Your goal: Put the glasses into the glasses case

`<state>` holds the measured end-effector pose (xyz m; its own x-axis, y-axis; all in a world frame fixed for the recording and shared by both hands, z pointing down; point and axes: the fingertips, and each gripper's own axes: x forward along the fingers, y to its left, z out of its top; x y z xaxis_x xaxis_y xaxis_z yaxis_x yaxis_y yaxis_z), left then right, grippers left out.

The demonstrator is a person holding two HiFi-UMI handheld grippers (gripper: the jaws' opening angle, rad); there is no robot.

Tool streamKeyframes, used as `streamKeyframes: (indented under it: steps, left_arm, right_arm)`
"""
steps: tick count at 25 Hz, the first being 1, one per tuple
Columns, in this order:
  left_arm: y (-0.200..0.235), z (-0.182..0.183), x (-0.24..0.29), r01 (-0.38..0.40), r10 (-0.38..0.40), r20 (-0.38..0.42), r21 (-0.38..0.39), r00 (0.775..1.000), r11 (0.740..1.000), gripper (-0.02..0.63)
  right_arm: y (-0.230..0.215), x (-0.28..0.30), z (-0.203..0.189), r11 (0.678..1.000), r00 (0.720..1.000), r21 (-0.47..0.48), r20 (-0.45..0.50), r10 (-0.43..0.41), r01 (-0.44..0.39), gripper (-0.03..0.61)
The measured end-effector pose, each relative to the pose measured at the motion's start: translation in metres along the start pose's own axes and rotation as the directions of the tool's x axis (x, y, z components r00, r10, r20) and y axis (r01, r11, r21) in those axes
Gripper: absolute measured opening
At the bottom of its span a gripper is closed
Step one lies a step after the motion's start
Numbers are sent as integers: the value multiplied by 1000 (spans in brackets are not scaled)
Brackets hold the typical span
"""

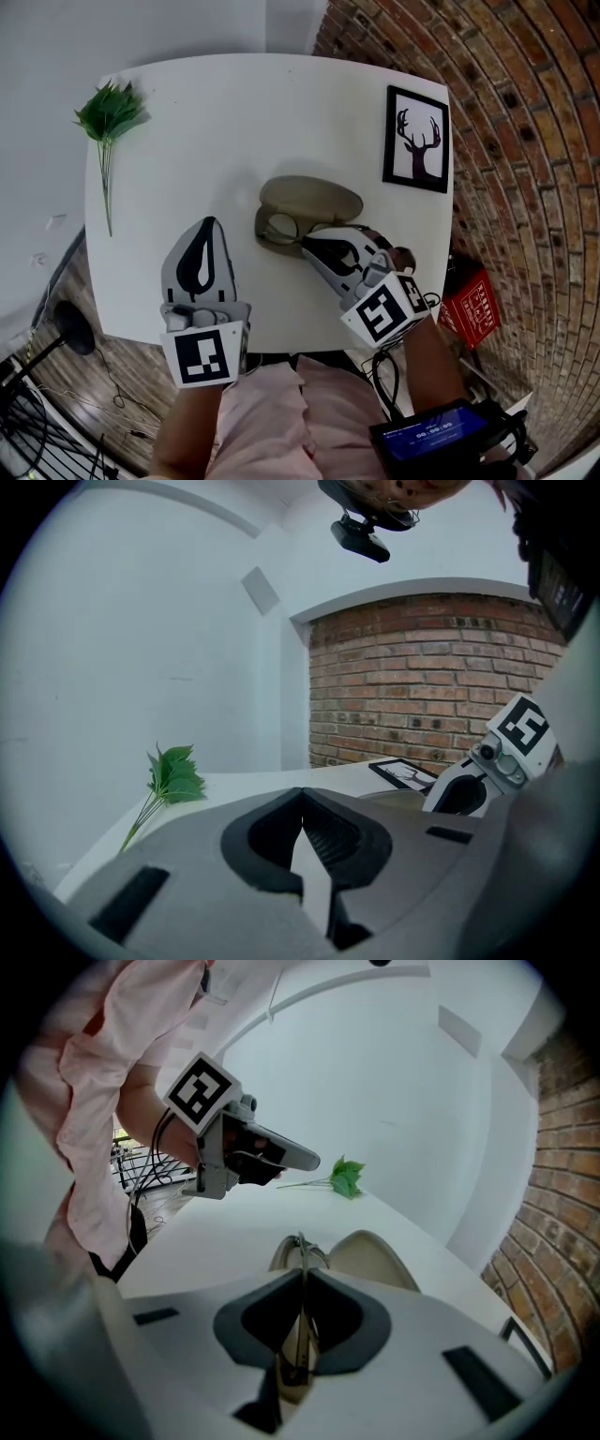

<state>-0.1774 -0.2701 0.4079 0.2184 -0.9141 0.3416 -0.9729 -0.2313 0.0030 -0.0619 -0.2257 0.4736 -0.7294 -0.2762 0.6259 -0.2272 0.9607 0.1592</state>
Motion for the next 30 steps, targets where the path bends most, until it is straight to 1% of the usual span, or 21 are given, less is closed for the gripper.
streamKeyframes:
  steps: [6, 14, 30]
  left_arm:
    - [-1, -4, 0, -2, 2, -8, 2, 1000, 1000, 8]
    - [0, -9, -1, -4, 4, -21, 5, 1000, 1000, 7]
    - [0, -15, -5, 1, -1, -31, 7, 1000, 1000, 6]
  right_arm:
    - [10, 6, -8, 999, 1000, -30, -18, 9, -10, 29]
    - [19, 12, -15, 997, 1000, -78, -31, 2, -4, 29]
    - [27, 19, -24, 996, 997, -89, -71, -5, -2, 34]
